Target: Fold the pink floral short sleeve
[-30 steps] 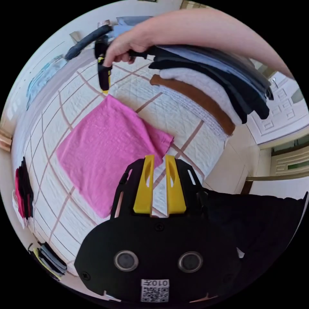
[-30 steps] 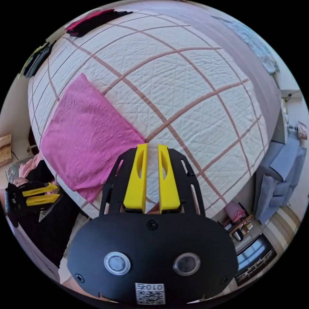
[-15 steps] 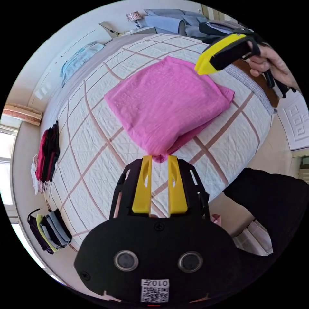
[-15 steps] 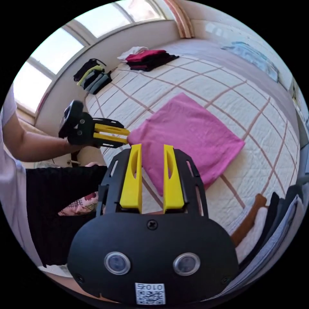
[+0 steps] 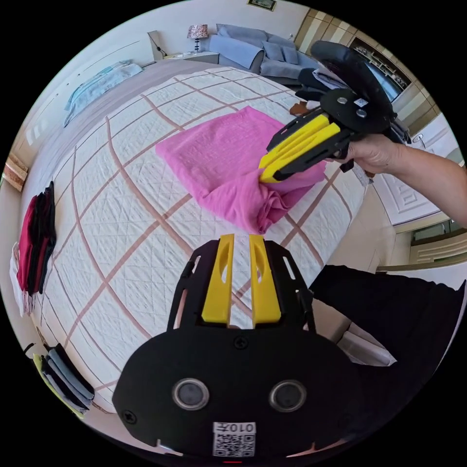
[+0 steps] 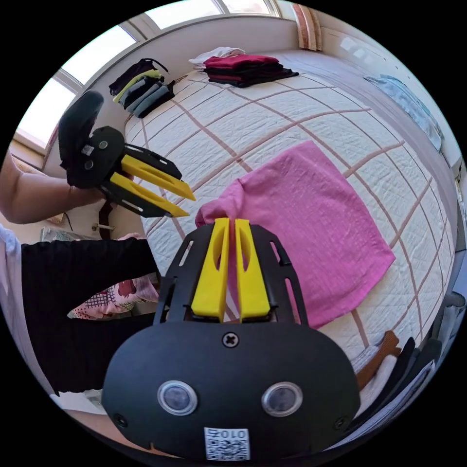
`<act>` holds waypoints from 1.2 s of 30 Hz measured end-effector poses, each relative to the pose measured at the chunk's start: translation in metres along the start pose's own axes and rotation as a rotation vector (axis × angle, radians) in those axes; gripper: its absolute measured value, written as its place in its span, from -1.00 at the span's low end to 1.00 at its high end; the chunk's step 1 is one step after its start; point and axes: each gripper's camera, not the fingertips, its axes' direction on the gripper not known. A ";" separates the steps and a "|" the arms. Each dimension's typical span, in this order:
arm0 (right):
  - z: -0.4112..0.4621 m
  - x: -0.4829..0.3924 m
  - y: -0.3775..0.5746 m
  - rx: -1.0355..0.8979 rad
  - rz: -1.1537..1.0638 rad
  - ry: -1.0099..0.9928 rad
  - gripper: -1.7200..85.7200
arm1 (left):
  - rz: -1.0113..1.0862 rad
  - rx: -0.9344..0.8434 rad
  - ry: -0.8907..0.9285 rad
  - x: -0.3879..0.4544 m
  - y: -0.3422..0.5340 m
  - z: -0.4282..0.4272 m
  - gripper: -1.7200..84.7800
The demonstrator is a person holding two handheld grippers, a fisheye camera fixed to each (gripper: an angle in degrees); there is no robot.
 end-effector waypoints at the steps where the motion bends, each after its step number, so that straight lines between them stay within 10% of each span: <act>1: -0.002 -0.004 0.005 0.005 0.004 0.007 -0.86 | 0.018 0.002 -0.047 0.010 -0.002 -0.002 -0.92; 10: 0.002 -0.028 0.035 -0.012 -0.016 -0.007 -0.86 | -0.115 0.001 -0.087 0.009 -0.009 -0.009 -0.95; 23: -0.026 0.012 0.184 0.185 0.640 0.183 -0.91 | -0.174 -0.052 -0.003 0.008 0.025 -0.037 -0.89; 36: 0.015 0.019 0.307 0.404 1.141 -0.225 -0.72 | 0.601 -0.030 -0.209 0.210 -0.092 0.003 -0.71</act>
